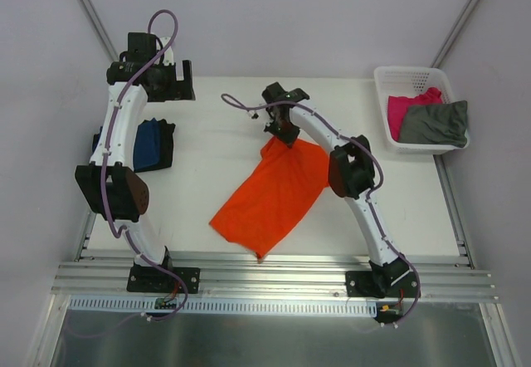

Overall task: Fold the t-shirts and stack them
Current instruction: Move the tshirt to the center of the board, then flatten the tshirt out

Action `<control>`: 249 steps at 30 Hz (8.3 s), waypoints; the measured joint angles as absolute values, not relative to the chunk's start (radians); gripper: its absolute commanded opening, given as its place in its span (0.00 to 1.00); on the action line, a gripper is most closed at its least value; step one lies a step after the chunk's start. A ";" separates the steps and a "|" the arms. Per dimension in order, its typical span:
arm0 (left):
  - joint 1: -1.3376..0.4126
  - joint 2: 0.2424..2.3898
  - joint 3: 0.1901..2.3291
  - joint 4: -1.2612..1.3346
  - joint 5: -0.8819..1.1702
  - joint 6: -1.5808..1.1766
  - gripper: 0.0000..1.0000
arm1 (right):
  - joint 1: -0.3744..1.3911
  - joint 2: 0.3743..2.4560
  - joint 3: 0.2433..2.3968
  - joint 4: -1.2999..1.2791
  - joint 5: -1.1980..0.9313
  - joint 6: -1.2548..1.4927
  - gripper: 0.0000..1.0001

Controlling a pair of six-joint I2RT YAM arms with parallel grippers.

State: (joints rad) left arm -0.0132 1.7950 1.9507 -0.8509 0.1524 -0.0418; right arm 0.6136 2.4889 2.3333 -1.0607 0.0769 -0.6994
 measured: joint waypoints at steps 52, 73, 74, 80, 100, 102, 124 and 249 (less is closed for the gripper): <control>-0.014 1.987 2.111 -0.850 0.223 -0.089 0.99 | 0.269 2.411 2.310 -1.293 0.184 -0.643 0.66; -0.014 1.974 2.078 -0.851 0.227 -0.089 0.99 | 0.186 2.596 2.453 -1.253 0.232 -0.637 0.01; -0.015 1.972 2.078 -0.851 0.227 -0.089 0.99 | 0.183 2.595 2.453 -1.252 0.232 -0.633 0.01; -0.021 1.961 2.078 -0.850 0.231 -0.089 0.99 | 0.189 2.505 2.379 -1.245 0.257 -0.632 0.01; 0.060 1.948 2.103 -0.781 0.198 -0.096 0.99 | 0.833 1.823 2.279 -1.277 0.264 -0.666 0.01; 0.060 1.934 2.103 -0.781 0.183 -0.095 0.99 | 0.833 1.731 2.111 -1.269 0.259 -0.687 0.01; 0.080 1.779 2.038 -0.757 0.216 -0.111 0.99 | 0.342 1.820 1.658 -1.333 0.494 -0.670 0.01; 0.215 1.641 1.788 -0.691 0.123 -0.140 0.99 | 0.595 2.373 2.258 -0.930 -0.130 -0.762 0.84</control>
